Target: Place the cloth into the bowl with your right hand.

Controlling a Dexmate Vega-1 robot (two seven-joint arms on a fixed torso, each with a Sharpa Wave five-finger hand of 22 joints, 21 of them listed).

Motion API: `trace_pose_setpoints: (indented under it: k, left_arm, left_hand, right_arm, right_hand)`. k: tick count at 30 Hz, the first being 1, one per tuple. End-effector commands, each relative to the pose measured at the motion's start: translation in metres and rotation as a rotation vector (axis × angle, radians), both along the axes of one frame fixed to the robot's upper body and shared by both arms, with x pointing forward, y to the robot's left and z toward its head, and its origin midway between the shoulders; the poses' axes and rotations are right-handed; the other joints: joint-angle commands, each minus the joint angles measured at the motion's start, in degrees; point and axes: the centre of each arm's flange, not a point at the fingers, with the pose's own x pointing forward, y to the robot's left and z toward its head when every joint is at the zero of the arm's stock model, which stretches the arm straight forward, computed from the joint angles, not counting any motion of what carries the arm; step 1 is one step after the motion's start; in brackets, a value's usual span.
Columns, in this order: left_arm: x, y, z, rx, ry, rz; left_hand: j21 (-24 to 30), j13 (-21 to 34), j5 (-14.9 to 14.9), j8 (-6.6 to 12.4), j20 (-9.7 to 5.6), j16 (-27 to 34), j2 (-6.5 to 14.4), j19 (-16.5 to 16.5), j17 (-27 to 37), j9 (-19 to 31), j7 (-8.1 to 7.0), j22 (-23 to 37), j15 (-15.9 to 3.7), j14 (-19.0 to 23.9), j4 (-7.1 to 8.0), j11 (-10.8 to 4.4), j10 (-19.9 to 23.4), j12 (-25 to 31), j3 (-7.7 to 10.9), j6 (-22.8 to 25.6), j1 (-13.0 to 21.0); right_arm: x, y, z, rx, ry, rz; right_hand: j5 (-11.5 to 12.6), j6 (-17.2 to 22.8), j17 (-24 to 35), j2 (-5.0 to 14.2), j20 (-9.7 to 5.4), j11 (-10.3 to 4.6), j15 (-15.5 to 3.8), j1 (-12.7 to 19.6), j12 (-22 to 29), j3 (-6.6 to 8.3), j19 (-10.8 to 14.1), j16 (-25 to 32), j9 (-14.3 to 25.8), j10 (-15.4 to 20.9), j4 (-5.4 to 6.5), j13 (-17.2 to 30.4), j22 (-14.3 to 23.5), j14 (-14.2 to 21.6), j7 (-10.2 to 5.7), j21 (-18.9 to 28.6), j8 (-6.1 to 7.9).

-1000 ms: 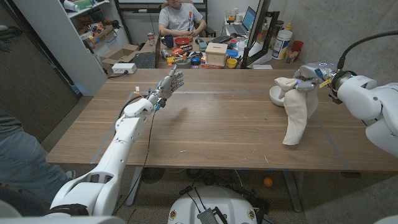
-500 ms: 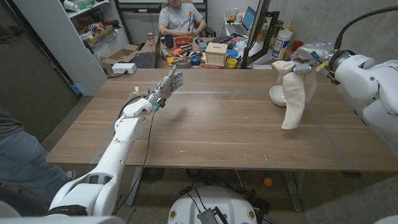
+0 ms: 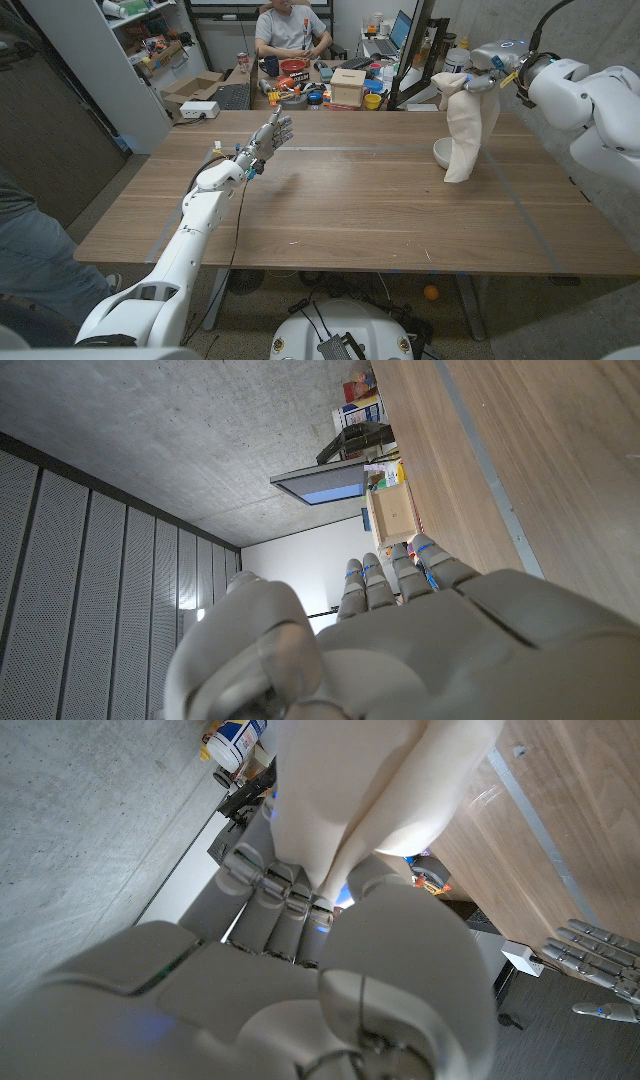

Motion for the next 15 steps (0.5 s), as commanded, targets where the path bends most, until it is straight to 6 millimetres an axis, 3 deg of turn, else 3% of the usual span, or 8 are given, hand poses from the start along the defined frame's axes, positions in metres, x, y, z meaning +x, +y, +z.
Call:
trace_pose_setpoints:
  k: [1,15]
  left_arm:
    - [-0.004,0.002,-0.004,-0.002,0.007,0.011]
    - [-0.006,0.004,-0.01,-0.009,0.02,0.022]
  left_hand:
    - [0.51,0.09,0.13,0.53,0.29,0.31,0.5,-0.14,0.3,0.12,0.19,0.12,0.23,0.08,0.01,0.01,-0.02,0.08,-0.26,0.62,0.14]
    - [0.52,0.09,0.13,0.64,0.32,0.32,0.55,-0.14,0.31,0.12,0.19,0.12,0.23,0.13,-0.01,-0.03,0.02,0.09,-0.39,1.12,0.2]
  right_arm:
    - [0.028,-0.001,0.023,0.019,-0.026,0.006]
    - [0.059,-0.014,0.047,0.057,-0.045,-0.013]
  right_hand:
    - [-0.11,5.12,0.1,4.15,-0.5,-2.36,-1.19,4.98,0.01,-0.43,-0.81,-0.3,0.31,2.02,-0.01,0.2,0.12,1.22,-3.87,0.45,0.14]
    - [-0.13,5.26,0.15,4.14,-0.5,-2.41,-1.23,5.17,-0.01,-0.81,-0.82,-0.27,0.45,2.36,0.09,0.37,0.19,2.0,-4.04,0.86,-0.1]
